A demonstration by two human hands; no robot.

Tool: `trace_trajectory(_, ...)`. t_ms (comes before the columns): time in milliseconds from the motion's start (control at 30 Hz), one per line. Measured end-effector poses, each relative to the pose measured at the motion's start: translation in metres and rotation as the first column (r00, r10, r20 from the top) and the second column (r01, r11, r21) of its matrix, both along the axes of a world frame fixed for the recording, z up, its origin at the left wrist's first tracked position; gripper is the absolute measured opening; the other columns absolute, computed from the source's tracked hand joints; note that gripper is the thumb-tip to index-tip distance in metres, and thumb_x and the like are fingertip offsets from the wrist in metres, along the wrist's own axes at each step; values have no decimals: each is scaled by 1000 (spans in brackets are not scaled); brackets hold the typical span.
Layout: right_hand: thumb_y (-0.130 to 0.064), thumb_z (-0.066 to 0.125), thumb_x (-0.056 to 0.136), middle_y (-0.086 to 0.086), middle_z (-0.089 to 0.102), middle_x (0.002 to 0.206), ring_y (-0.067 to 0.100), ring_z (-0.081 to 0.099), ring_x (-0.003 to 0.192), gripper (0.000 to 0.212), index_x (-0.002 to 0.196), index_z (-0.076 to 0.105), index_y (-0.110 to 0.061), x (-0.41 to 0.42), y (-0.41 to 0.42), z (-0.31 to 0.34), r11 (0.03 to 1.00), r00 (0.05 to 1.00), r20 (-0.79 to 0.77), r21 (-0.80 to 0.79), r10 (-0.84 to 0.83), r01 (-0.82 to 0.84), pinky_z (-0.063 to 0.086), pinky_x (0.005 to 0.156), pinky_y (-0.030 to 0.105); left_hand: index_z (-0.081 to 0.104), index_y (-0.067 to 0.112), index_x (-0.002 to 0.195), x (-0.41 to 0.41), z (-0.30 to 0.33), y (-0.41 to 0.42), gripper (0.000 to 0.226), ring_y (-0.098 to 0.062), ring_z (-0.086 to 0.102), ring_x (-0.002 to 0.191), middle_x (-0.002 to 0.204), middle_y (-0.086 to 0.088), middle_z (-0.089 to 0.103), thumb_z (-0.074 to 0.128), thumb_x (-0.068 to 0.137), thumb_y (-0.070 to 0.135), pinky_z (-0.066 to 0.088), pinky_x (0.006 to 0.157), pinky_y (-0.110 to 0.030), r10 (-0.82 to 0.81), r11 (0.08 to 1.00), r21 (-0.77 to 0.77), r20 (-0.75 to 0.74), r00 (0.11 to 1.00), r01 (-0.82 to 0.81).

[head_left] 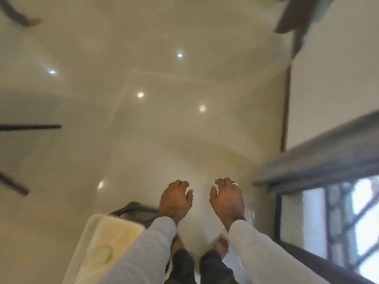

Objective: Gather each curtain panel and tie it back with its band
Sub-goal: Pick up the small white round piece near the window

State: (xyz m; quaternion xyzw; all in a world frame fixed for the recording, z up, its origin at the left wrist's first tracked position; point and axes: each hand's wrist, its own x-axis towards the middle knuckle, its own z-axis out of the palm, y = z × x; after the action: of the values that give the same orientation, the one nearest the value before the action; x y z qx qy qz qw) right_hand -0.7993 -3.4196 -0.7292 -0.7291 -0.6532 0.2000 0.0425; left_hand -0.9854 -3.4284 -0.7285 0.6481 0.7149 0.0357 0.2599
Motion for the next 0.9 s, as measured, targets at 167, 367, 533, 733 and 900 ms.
trace_trajectory(167,-41,48,100,2,72,106,26,68,95,31,110,71,-22,137,-33,8,930,934,18,-84,-356,357,60,81,40,72,24,124,146,-8,36,31,-30,69,106,111,-1,74,61,101,42,53,84,-37,-340,936,-63,87,936,346)
trace_trajectory(367,-36,49,99,3,70,104,27,66,90,25,105,69,-23,266,-74,-25,655,657,-25,-125,-753,746,60,82,42,69,21,116,292,-35,37,29,-33,67,100,107,-5,73,57,101,42,54,80,-41,-681,711,-88,164,714,698)
trace_trajectory(533,-21,55,94,9,71,91,32,68,82,16,94,70,-15,339,-73,-79,463,462,-28,-81,-886,883,61,75,42,70,20,112,395,-95,35,22,-36,64,104,112,-9,71,54,101,30,55,83,-42,-799,543,-85,252,546,835)
trace_trajectory(733,-18,57,93,10,71,92,30,63,82,17,97,72,-12,386,-65,-167,390,385,-81,-65,-919,918,52,73,36,64,23,134,506,-189,54,37,-37,61,124,141,-6,61,52,100,18,55,103,-48,-807,533,-92,241,539,841)
trace_trajectory(900,-26,53,97,4,71,87,24,66,76,21,94,72,-16,402,-66,-235,321,316,-136,-17,-939,947,62,73,40,53,21,152,572,-249,77,53,-39,48,146,177,1,21,54,99,14,49,114,-49,-852,508,-117,80,518,853)
